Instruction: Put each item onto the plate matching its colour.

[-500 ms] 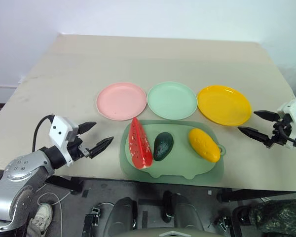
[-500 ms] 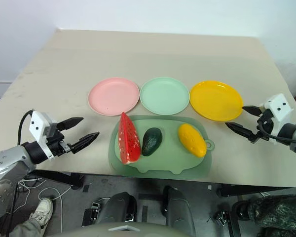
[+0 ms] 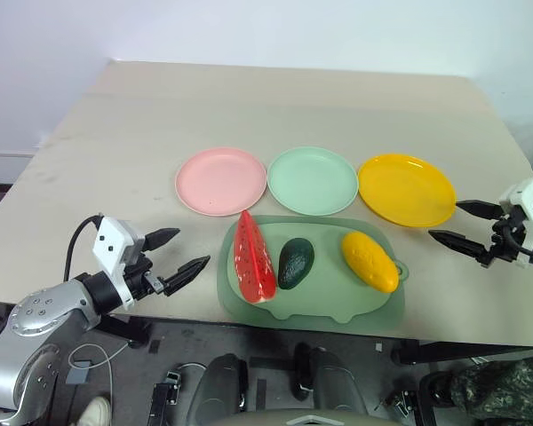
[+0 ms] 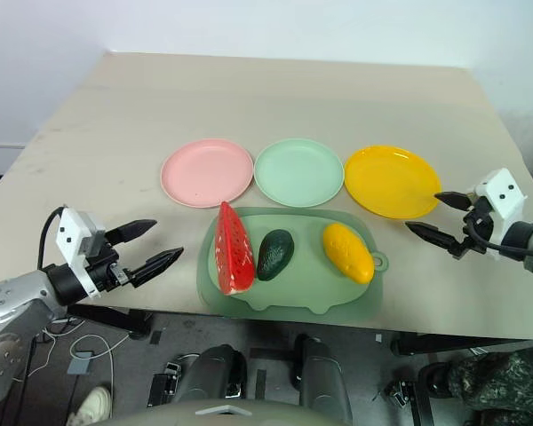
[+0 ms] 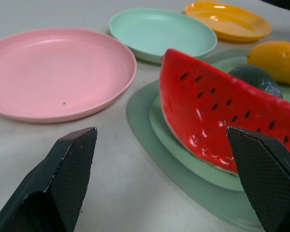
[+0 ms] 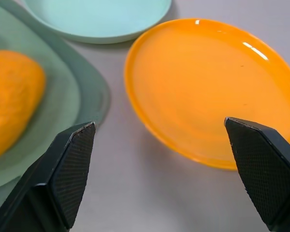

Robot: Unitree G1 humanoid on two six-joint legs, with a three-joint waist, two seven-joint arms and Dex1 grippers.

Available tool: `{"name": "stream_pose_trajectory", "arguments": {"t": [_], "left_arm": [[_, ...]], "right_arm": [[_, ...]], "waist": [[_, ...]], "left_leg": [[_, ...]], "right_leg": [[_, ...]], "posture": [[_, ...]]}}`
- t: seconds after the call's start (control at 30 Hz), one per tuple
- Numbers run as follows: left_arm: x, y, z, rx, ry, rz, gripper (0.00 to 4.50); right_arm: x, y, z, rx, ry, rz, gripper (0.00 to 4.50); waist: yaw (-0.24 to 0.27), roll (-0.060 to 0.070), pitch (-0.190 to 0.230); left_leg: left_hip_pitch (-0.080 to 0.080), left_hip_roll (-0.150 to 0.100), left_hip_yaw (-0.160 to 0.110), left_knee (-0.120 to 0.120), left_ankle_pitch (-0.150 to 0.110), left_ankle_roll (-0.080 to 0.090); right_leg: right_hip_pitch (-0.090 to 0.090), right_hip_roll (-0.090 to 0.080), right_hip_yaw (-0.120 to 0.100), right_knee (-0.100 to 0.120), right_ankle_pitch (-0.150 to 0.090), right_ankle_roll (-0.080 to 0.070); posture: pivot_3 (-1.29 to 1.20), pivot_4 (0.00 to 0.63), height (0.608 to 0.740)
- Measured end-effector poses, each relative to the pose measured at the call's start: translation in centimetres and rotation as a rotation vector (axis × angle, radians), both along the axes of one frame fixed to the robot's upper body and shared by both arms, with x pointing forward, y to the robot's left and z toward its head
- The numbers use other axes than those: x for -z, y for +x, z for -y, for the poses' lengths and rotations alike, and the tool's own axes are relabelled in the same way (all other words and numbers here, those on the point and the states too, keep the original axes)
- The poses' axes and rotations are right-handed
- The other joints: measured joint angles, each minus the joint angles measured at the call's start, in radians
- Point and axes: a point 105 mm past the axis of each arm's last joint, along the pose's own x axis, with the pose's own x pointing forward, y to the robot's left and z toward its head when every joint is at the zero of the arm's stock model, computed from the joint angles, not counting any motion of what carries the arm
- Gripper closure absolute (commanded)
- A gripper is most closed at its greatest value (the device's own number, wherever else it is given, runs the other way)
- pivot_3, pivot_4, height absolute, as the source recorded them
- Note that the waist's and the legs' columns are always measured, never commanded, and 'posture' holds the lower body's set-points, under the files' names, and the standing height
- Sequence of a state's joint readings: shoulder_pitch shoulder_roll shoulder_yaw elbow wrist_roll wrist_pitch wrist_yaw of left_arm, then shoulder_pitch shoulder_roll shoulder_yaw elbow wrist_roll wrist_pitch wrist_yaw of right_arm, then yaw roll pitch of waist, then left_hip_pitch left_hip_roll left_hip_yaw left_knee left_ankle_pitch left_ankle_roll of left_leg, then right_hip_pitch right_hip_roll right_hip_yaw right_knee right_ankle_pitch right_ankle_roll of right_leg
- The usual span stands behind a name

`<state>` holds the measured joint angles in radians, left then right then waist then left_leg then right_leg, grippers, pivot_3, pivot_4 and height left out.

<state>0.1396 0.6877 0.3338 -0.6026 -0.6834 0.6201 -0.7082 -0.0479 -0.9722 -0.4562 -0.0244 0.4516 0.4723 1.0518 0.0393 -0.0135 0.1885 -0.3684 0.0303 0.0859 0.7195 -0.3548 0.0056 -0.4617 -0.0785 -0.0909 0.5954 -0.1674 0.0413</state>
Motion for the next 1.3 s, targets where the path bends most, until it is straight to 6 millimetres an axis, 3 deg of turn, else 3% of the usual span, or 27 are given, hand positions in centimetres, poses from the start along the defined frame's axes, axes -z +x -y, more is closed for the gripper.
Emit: {"name": "stream_pose_trajectory", "arguments": {"t": [0.23,0.47,0.6,0.83,0.97,1.1,1.3], "left_arm": [[-0.1,1.0,-0.9,0.049,0.007,-0.024,0.01],[1.0,1.0,-0.8,0.095,0.011,-0.059,0.01],[1.3,1.4,-0.2,0.1,-0.001,-0.055,0.01],[1.4,1.8,0.2,0.085,-0.027,-0.05,0.01],[1.5,1.7,0.1,0.079,-0.028,-0.058,0.01],[1.3,1.7,0.0,0.07,-0.034,-0.061,0.01],[1.1,1.2,0.1,0.068,-0.039,-0.061,0.01]], "right_arm": [[-0.4,-3.8,-2.7,-0.134,0.052,-0.085,0.0],[-0.7,-5.8,-5.8,-0.181,0.086,-0.1,0.0],[-2.0,-6.8,-8.5,-0.211,0.094,-0.083,0.0],[-2.7,-6.7,-12.0,-0.217,-0.003,-0.079,0.0],[-1.8,-5.1,-12.1,-0.127,-0.031,-0.075,0.0],[0.5,-3.6,-11.4,-0.007,-0.048,-0.13,0.0],[2.5,-2.9,-11.9,0.047,-0.001,-0.207,0.0]], "waist": [[-0.001,0.0,0.0],[-0.001,0.0,0.0],[0.0,0.0,0.0],[-0.001,-0.001,0.0],[-0.002,-0.001,0.0],[0.0,-0.001,-0.001],[-0.003,-0.001,0.0]], "left_leg": [[0.0,0.001,0.0,0.0,0.0,0.0],[0.0,0.001,0.0,0.0,0.0,0.0],[0.0,0.001,0.0,0.0,0.0,0.0],[-0.001,0.001,-0.001,-0.001,0.0,0.0],[-0.002,0.001,0.0,0.0,0.0,0.0],[-0.002,0.0,-0.001,0.0,0.0,0.0],[-0.002,0.001,-0.001,0.0,0.0,0.0]], "right_leg": [[0.0,0.0,0.0,0.0,0.0,0.0],[-0.001,0.0,0.0,0.0,0.0,0.0],[0.0,0.0,0.0,0.0,0.0,0.0],[-0.001,0.0,0.0,-0.001,0.0,0.0],[-0.001,-0.001,0.0,-0.001,-0.001,-0.001],[-0.002,-0.001,0.0,-0.001,-0.001,-0.001],[-0.002,0.0,0.0,-0.001,0.0,-0.001]], "posture": [[0.0,0.15,0.74],[0.0,0.15,0.74],[0.0,0.15,0.74],[0.0,0.15,0.74],[0.0,0.15,0.74],[0.0,0.15,0.74],[0.0,0.15,0.74]]}}
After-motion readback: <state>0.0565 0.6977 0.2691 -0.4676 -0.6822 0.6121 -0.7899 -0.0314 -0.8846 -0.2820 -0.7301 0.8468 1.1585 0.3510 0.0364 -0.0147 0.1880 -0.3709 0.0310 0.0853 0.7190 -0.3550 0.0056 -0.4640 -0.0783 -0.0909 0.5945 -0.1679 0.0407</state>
